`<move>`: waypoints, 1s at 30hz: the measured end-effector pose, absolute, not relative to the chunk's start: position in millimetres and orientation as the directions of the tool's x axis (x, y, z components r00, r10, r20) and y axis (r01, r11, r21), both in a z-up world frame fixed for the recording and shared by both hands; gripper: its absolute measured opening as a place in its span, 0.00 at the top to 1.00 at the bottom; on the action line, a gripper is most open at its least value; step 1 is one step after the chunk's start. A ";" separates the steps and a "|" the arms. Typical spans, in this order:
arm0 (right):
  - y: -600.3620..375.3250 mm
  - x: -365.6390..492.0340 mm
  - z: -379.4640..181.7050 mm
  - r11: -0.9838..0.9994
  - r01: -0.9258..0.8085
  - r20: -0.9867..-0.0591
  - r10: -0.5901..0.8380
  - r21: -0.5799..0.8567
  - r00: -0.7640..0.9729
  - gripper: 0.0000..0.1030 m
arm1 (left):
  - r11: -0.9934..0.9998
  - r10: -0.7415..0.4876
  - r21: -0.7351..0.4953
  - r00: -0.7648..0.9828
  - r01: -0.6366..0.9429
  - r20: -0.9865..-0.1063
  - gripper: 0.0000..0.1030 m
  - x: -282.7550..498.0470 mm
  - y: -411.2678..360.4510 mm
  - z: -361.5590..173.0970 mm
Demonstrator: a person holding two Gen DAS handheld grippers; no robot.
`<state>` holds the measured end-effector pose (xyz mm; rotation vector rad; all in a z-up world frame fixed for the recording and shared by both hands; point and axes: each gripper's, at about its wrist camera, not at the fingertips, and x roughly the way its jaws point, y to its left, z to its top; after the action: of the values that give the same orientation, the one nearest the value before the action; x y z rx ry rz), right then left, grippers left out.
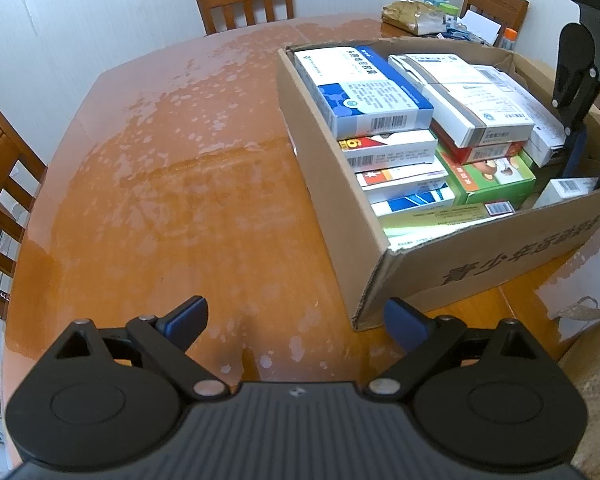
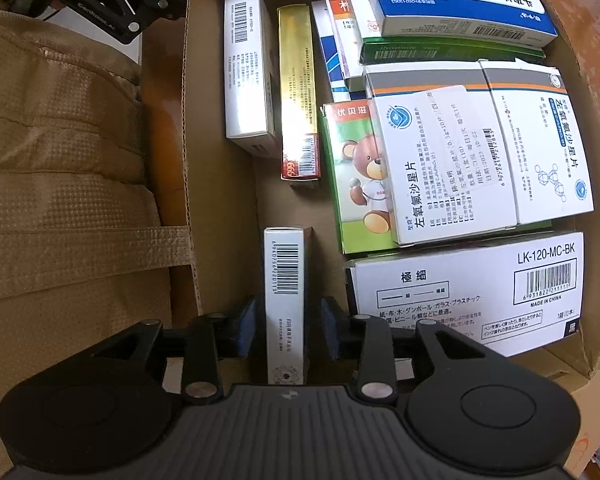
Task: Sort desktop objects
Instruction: 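Push the white medicine box down into the gap with the right gripper, then open the right gripper to release the white medicine box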
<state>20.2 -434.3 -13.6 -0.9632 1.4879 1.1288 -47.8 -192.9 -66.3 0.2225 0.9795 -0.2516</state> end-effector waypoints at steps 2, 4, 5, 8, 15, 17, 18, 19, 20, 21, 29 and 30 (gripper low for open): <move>-435.3 19.0 -11.4 0.249 -0.953 -0.982 -0.027 0.173 -0.186 0.61 | 0.948 -0.110 0.073 0.534 0.309 -0.838 0.07 -48.2 -192.5 -65.8; -436.5 18.3 -8.8 0.250 -0.953 -0.983 -0.029 0.169 -0.182 0.60 | 0.948 -0.110 0.073 0.535 0.309 -0.837 0.07 -48.1 -192.2 -65.4; -436.9 17.4 -7.6 0.251 -0.954 -0.983 -0.030 0.166 -0.179 0.60 | 0.948 -0.110 0.073 0.536 0.308 -0.837 0.07 -48.0 -192.1 -65.2; -438.7 15.9 -3.2 0.254 -0.955 -0.985 -0.029 0.155 -0.168 0.57 | 0.948 -0.112 0.073 0.538 0.310 -0.835 0.08 -48.1 -192.2 -64.4; -441.4 8.8 8.4 0.255 -0.957 -0.989 -0.027 0.136 -0.148 0.57 | 0.944 -0.117 0.076 0.541 0.320 -0.833 0.07 -48.4 -193.5 -63.2; -442.2 5.9 12.4 0.256 -0.958 -0.990 -0.027 0.127 -0.139 0.57 | 0.943 -0.118 0.077 0.542 0.323 -0.832 0.07 -48.3 -194.1 -62.4; -442.9 4.7 15.4 0.256 -0.959 -0.991 -0.025 0.123 -0.134 0.55 | 0.943 -0.117 0.078 0.542 0.324 -0.832 0.07 -48.3 -194.5 -61.9; -443.6 3.4 18.4 0.256 -0.959 -0.991 -0.022 0.120 -0.129 0.54 | 0.943 -0.115 0.081 0.542 0.324 -0.832 0.07 -48.3 -194.9 -61.3; -444.3 2.2 21.2 0.255 -0.960 -0.992 -0.017 0.120 -0.128 0.53 | 0.942 -0.113 0.083 0.543 0.324 -0.832 0.07 -48.4 -195.6 -60.6; -445.1 0.9 24.1 0.254 -0.960 -0.992 -0.013 0.120 -0.127 0.51 | 0.942 -0.111 0.086 0.544 0.324 -0.832 0.07 -48.6 -196.3 -59.7; -453.5 -12.2 48.1 0.234 -0.970 -0.998 0.023 0.061 -0.057 0.42 | 0.946 -0.079 0.112 0.551 0.303 -0.831 0.07 -55.4 -201.5 -47.7; -454.7 -14.0 51.8 0.232 -0.972 -0.999 0.027 0.048 -0.043 0.40 | 0.945 -0.075 0.117 0.553 0.304 -0.830 0.07 -56.1 -202.0 -45.6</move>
<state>-14.0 -454.7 51.8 -0.9963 1.3283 1.0774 -56.1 -202.0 -45.6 0.2597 0.9611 -0.2273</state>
